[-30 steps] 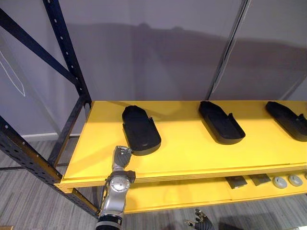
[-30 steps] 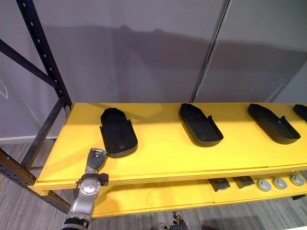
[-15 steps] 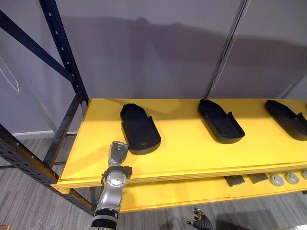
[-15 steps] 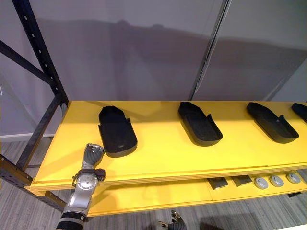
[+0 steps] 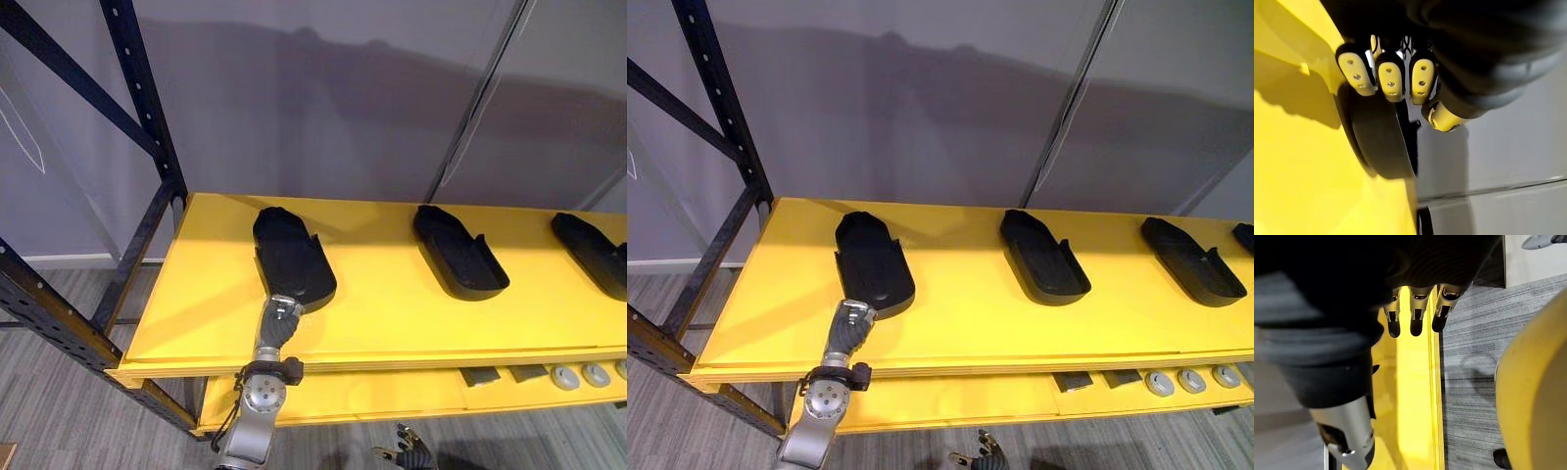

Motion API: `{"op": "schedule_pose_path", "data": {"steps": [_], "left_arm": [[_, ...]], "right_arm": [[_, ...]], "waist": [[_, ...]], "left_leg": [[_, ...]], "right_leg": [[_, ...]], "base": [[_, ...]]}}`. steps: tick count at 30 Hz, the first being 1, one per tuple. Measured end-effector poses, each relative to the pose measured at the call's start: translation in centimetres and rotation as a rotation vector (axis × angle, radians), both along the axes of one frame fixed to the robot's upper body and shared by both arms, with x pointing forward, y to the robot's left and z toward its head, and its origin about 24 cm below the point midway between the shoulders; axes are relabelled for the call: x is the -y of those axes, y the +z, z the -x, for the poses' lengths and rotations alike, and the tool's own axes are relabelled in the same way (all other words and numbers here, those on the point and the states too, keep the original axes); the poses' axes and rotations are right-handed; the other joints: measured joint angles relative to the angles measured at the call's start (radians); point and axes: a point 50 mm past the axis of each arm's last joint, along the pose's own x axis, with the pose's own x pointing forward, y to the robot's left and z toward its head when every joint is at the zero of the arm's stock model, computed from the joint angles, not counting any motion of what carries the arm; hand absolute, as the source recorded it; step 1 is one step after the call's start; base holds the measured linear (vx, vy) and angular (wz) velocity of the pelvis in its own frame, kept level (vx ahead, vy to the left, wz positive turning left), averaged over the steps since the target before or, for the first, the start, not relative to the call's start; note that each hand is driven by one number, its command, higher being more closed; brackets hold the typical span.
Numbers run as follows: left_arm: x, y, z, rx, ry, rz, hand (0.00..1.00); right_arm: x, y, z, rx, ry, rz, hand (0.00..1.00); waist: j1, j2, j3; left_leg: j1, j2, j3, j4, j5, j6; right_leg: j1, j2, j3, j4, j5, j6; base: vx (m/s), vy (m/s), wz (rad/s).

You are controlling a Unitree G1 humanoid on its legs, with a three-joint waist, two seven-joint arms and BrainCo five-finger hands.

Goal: Walk over and take plastic housings, then place them on the shelf

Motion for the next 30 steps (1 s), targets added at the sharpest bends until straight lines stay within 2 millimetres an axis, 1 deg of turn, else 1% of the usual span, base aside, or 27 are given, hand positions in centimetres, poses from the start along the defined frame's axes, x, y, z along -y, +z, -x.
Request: {"op": "schedule_pose_path", "data": {"steps": [6,8,10,12,14,15,18,20,22,27,30], "left_arm": [[0.8,0.1,-0.1,0.004,-0.033,0.0,1.0],[0.9,0.0,-0.3,0.002,-0.034,-0.003,1.0],[1.0,-0.5,-0.9,-0.021,-0.04,-0.016,1.0],[1.0,-1.0,-1.2,-0.045,-0.039,-0.026,1.0],[0.4,-1.6,-1.5,-0.072,-0.016,-0.036,1.0],[0.1,-1.9,-1.6,-0.087,-0.004,-0.042,1.0],[-0.4,-2.3,-1.9,-0.113,0.019,-0.054,1.0],[-0.6,-2.5,-1.9,-0.119,0.022,-0.063,1.0],[-0.9,-2.9,-2.1,-0.133,0.035,-0.082,1.0],[-2.0,-2.9,-2.4,-0.133,0.078,-0.096,1.0],[-2.3,-2.9,-2.7,-0.133,0.093,-0.107,1.0]], "right_arm": [[0.1,0.1,0.0,0.003,-0.001,0.004,0.0],[0.2,0.1,0.0,0.002,0.001,0.007,0.0],[0.3,0.1,-0.1,0.006,0.001,0.011,0.0],[0.4,0.1,-0.1,0.006,0.0,0.017,0.0],[0.5,0.1,-0.1,0.008,0.001,0.018,0.0],[0.5,0.1,-0.1,0.007,0.001,0.018,0.0],[0.5,0.1,-0.2,0.007,0.001,0.018,0.0],[0.6,0.1,-0.2,0.008,0.001,0.021,0.0],[0.6,0.1,-0.1,0.003,0.002,0.021,0.0],[0.6,-0.1,-0.3,-0.004,0.005,0.019,0.0],[0.4,-0.3,-0.4,-0.014,0.009,0.016,0.0]], "waist": [[-0.004,0.005,-0.001],[-0.002,0.007,-0.003],[-0.009,0.013,-0.004],[-0.014,0.021,-0.01],[-0.028,0.028,-0.013],[-0.029,0.03,-0.016],[-0.027,0.029,-0.018],[-0.029,0.036,-0.018],[-0.029,0.038,-0.023],[-0.029,0.037,-0.025],[-0.027,0.035,-0.025]], "left_leg": [[-0.001,0.026,0.013,0.013,-0.008,-0.012],[-0.002,0.033,0.028,0.015,-0.01,-0.015],[-0.002,0.034,0.044,0.02,-0.01,-0.021],[0.003,0.033,0.056,0.02,-0.002,-0.018],[0.013,0.029,0.066,0.013,0.004,-0.02],[0.017,0.026,0.073,0.002,0.011,-0.021],[0.015,0.015,0.085,-0.018,0.031,-0.016],[0.016,0.01,0.087,-0.019,0.034,-0.012],[0.017,0.001,0.085,-0.022,0.036,-0.009],[0.014,-0.013,0.08,-0.023,0.037,-0.005],[0.014,-0.021,0.067,-0.023,0.036,-0.002]], "right_leg": [[-0.004,0.025,0.008,0.0,0.002,-0.003],[-0.01,0.032,0.027,0.0,0.002,-0.004],[-0.016,0.032,0.031,-0.003,0.002,-0.004],[-0.016,0.032,0.032,-0.003,0.002,-0.004],[-0.016,0.03,0.033,-0.003,0.002,-0.004],[-0.019,0.029,0.033,-0.004,0.001,-0.005],[-0.031,0.02,0.032,-0.019,0.0,-0.008],[-0.031,0.016,0.032,-0.02,0.0,-0.009],[-0.034,0.013,0.03,-0.027,0.0,-0.009],[-0.028,-0.001,0.026,-0.046,0.001,-0.008],[-0.018,-0.011,0.017,-0.058,0.001,-0.008]], "base": [[-0.01,-0.009,-0.09],[-0.02,0.0,-0.21],[-0.02,0.016,-0.22],[-0.03,0.028,-0.15],[-0.05,0.037,-0.18],[-0.04,0.028,-0.12],[-0.07,0.033,-0.1],[-0.07,0.034,-0.03],[-0.09,0.043,0.03],[-0.03,0.048,0.02],[0.01,0.038,0.11]]}}
